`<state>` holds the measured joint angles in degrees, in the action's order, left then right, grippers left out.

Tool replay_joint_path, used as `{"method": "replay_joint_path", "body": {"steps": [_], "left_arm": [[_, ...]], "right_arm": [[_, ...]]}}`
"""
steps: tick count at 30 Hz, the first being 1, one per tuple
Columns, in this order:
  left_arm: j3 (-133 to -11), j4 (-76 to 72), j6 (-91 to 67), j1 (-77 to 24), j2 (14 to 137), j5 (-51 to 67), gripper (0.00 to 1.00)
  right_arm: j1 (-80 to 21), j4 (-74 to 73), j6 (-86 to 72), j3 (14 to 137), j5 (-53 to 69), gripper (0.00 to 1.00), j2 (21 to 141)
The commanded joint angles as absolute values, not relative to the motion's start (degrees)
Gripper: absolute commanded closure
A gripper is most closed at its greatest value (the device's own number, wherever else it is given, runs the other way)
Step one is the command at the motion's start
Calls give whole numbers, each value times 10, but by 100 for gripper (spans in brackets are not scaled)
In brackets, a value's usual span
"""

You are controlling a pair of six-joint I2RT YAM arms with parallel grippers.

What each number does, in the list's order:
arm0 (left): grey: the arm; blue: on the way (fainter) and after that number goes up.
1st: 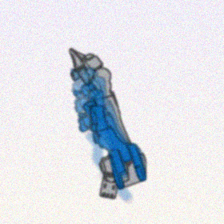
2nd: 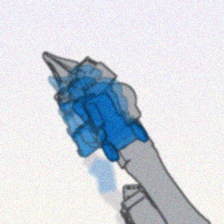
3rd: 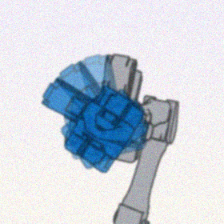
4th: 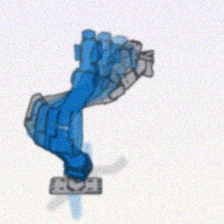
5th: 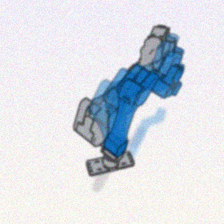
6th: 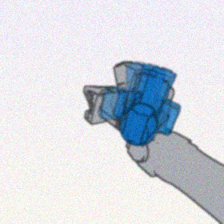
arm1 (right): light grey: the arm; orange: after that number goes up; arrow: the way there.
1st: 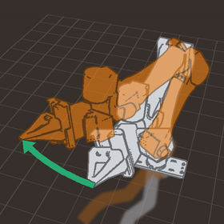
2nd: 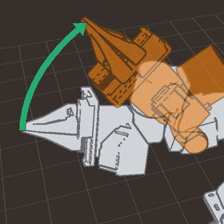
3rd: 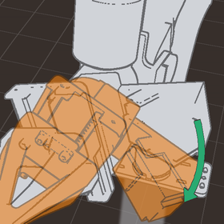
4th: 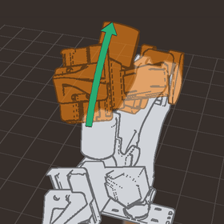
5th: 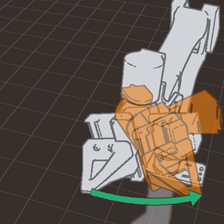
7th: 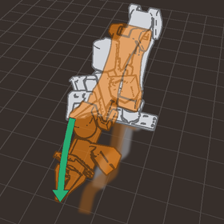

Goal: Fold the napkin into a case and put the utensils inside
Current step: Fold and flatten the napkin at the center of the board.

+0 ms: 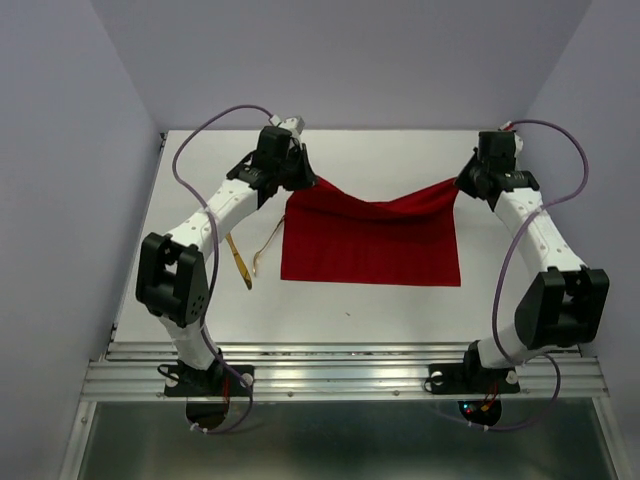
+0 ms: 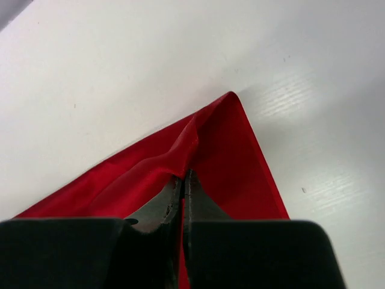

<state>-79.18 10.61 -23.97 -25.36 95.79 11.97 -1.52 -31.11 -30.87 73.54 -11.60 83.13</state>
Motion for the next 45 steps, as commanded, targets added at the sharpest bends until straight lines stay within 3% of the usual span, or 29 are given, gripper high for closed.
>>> {"method": "replay_joint_path", "body": {"steps": [1, 9, 23, 28, 39, 45], "left_arm": [[-887, 128, -200, -243, 1004, 99, 100], [-994, 144, -181, -236, 1101, 121, 100], [-996, 140, -187, -235, 1109, 150, 100], [-944, 145, -183, -235, 1084, 163, 100], [-754, 103, -185, -235, 981, 161, 100], [-684, 89, -194, -235, 941, 156, 100]], "right_arm": [[-12, -238, -299, 805, -125, 99, 884], [-12, -227, -280, 882, -160, 99, 959], [-1, -231, -265, 873, -152, 99, 950], [-1, -264, -275, 818, -122, 99, 915], [-1, -288, -294, 570, -25, 99, 751], [-1, -303, -297, 532, -4, 99, 720]]}}
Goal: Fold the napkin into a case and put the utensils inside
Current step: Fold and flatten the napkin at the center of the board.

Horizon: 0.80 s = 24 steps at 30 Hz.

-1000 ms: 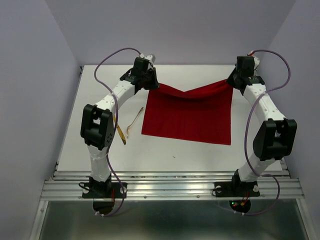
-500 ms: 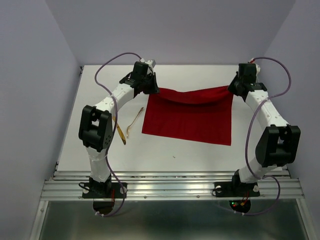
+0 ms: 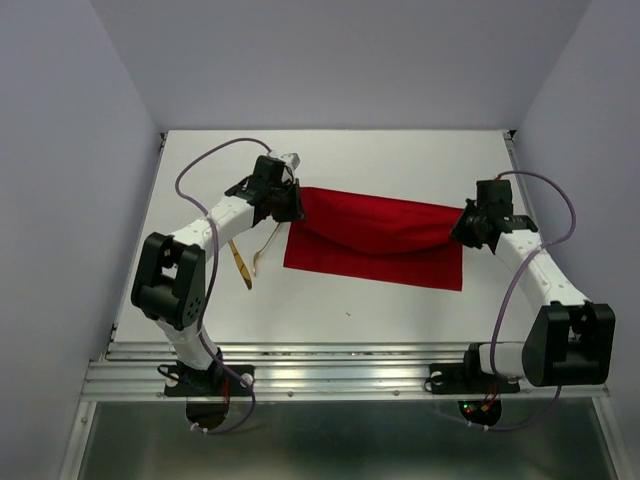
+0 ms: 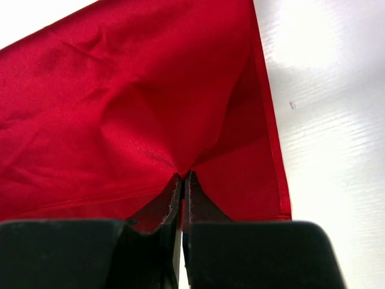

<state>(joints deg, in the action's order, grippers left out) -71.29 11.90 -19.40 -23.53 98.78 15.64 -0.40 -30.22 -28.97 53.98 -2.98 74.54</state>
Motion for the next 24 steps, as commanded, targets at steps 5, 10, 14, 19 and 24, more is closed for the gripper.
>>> {"method": "replay_joint_path", "body": {"steps": [5, 10, 14, 19, 24], "left_arm": [[-643, 80, -201, -234, 908, 159, 100], [-618, 76, -206, -234, 888, 158, 100], [-594, 68, -212, -235, 876, 161, 100], [-571, 64, -215, -235, 868, 159, 100], [-555, 61, -220, -235, 849, 159, 100]], "right_arm": [[-1, -325, -301, 507, 11, 99, 679], [-1, -345, -305, 488, 6, 99, 655], [-1, -361, -308, 482, 8, 99, 644], [-1, -368, -320, 467, 23, 99, 631], [-1, -379, -325, 465, 20, 99, 621]]}}
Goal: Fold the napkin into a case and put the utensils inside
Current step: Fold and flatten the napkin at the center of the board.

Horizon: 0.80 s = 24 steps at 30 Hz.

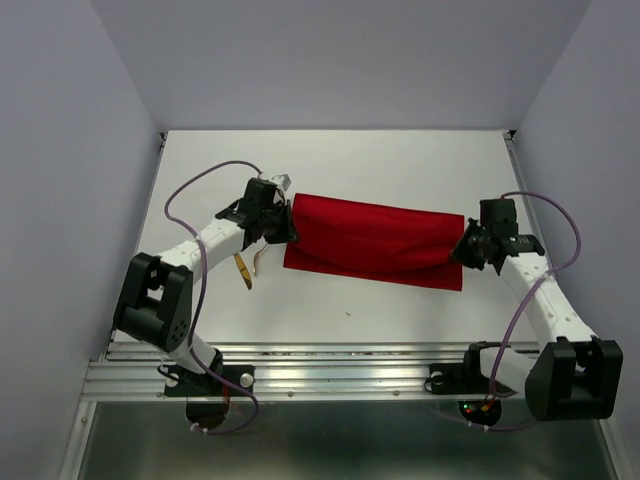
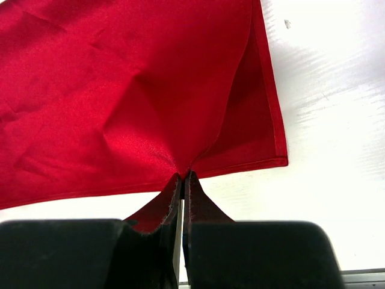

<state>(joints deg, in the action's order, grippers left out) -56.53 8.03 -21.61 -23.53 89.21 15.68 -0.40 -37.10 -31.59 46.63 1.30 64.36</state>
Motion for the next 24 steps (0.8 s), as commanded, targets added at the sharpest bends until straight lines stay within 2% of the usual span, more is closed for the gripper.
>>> {"method": "replay_joint_path", "body": {"steps": [1, 9, 19, 24], "left_arm": [[-555, 62, -221, -235, 846, 159, 100], [-548, 73, -221, -235, 824, 158, 100], [-504, 51, -232, -236, 827, 166, 100], [-501, 46, -234, -240, 838, 168, 100]], "right_arm": [[-1, -381, -325, 466, 20, 99, 618], [-1, -416, -328, 481, 13, 99, 595], [-1, -401, -383, 430, 21, 99, 604], [-1, -398, -395, 419, -17, 99, 606]]}}
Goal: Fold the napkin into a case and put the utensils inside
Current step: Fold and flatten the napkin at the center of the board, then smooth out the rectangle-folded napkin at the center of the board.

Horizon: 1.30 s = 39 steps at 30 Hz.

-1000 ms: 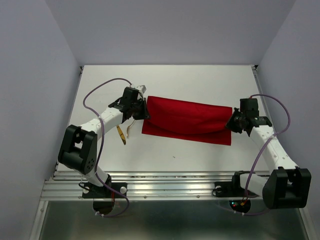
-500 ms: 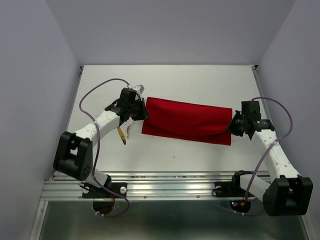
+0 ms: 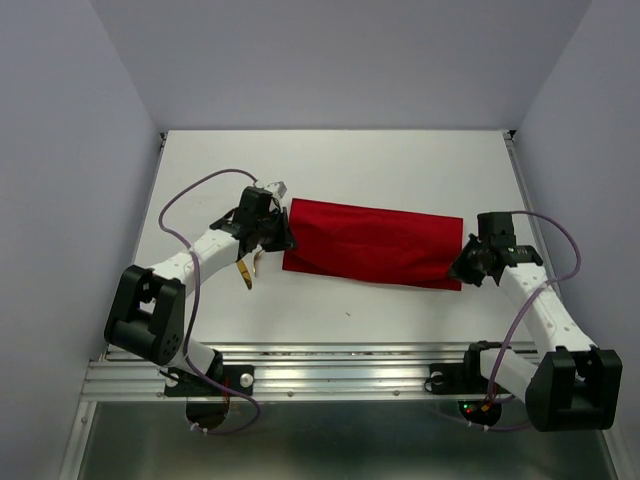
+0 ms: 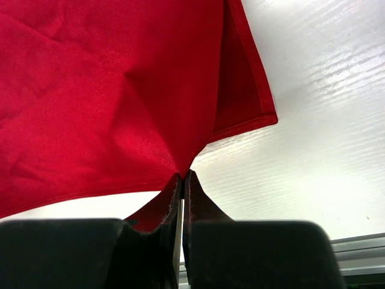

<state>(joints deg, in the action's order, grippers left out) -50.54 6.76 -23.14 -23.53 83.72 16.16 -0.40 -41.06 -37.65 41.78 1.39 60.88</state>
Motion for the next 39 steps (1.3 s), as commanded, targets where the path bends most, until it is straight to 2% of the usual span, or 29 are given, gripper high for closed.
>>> {"method": "replay_joint_path", "body": {"steps": [1, 13, 16, 17, 20, 21, 23, 26, 29, 32, 35, 36, 37, 39], "left_arm": [[-501, 45, -235, -242, 839, 167, 100], [-481, 40, -256, -255, 831, 160, 100], [-482, 48, -258, -254, 838, 158, 77], [-483, 50, -261, -255, 838, 160, 54], [-486, 56, -263, -255, 834, 158, 37], [-488, 59, -263, -255, 832, 153, 27], [-501, 80, -262, -255, 824, 140, 20], [-528, 117, -258, -255, 816, 104, 18], [-556, 139, -251, -255, 812, 76, 19], [-582, 138, -245, -255, 824, 76, 25], [-610, 134, -243, -257, 854, 85, 37], [-618, 133, -241, -260, 863, 85, 44], [-633, 128, -240, -261, 882, 87, 48], [-649, 126, -237, -263, 904, 91, 51]], "right_arm": [[-1, -400, -396, 419, -31, 99, 606], [-1, -400, -397, 416, -56, 99, 610], [-1, -400, -396, 416, -57, 89, 611], [-1, -401, -396, 416, -58, 75, 610], [-1, -400, -393, 418, -55, 50, 605], [-1, -401, -390, 421, -52, 42, 602], [-1, -405, -388, 428, -52, 35, 600], [-1, -411, -386, 450, -49, 30, 599], [-1, -410, -384, 475, -48, 29, 599], [-1, -391, -377, 489, -48, 33, 607], [-1, -374, -368, 495, -48, 49, 633], [-1, -357, -365, 496, -48, 55, 641], [-1, -350, -362, 496, -51, 67, 649], [-1, -335, -359, 508, -59, 77, 682]]}}
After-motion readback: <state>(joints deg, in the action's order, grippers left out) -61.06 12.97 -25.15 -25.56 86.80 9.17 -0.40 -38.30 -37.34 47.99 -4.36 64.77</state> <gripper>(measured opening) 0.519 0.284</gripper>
